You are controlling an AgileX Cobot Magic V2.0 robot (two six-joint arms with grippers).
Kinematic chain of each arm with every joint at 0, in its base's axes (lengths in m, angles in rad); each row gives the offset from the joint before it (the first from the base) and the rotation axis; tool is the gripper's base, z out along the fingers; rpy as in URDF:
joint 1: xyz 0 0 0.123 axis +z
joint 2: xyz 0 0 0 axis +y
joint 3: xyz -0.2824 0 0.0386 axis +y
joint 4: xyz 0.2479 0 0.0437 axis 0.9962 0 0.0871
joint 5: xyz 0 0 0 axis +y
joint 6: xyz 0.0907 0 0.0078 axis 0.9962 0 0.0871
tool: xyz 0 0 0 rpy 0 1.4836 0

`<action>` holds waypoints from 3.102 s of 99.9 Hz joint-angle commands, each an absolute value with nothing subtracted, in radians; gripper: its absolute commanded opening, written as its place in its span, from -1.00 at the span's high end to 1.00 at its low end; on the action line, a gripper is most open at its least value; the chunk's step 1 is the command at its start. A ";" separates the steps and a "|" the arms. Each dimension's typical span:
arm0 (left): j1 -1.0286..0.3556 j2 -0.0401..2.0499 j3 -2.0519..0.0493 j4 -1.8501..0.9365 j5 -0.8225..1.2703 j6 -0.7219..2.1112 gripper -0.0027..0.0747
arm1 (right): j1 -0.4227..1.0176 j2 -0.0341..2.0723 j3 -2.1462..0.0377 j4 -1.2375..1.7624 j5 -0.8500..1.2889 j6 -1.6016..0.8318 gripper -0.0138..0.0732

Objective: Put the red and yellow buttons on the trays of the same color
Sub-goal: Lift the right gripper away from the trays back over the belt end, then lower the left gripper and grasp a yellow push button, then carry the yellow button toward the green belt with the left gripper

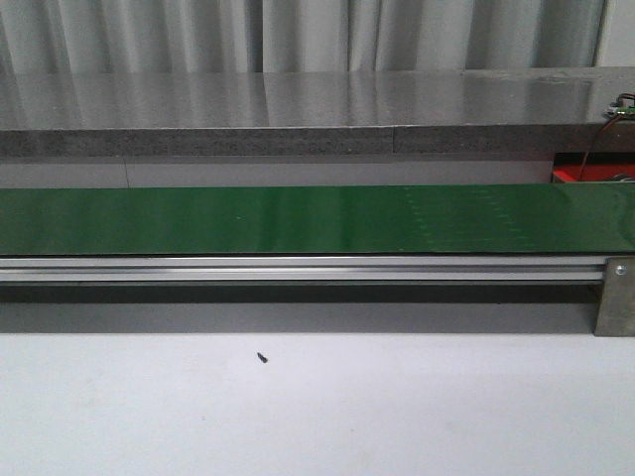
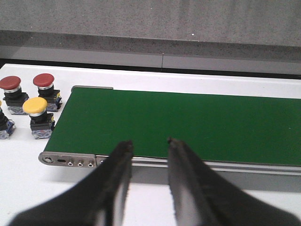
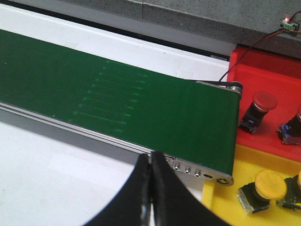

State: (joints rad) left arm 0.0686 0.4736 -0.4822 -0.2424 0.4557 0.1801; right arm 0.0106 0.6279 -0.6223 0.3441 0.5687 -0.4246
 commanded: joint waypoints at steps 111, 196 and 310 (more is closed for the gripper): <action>0.328 1.209 -1.075 -0.198 0.424 0.086 -0.72 | 0.011 0.627 -0.645 0.361 0.512 -0.429 0.90; 0.427 1.856 -1.434 -0.189 0.437 0.086 -0.72 | 0.011 0.627 -0.645 0.361 0.512 -0.429 0.90; 0.392 1.978 -1.451 -0.212 0.388 0.092 0.30 | 0.011 0.627 -0.645 0.361 0.512 -0.429 0.90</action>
State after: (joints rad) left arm 0.3952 2.0300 -1.4207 -0.2007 0.4358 0.0930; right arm 0.0106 0.6279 -0.6207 0.3441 0.5735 -0.4246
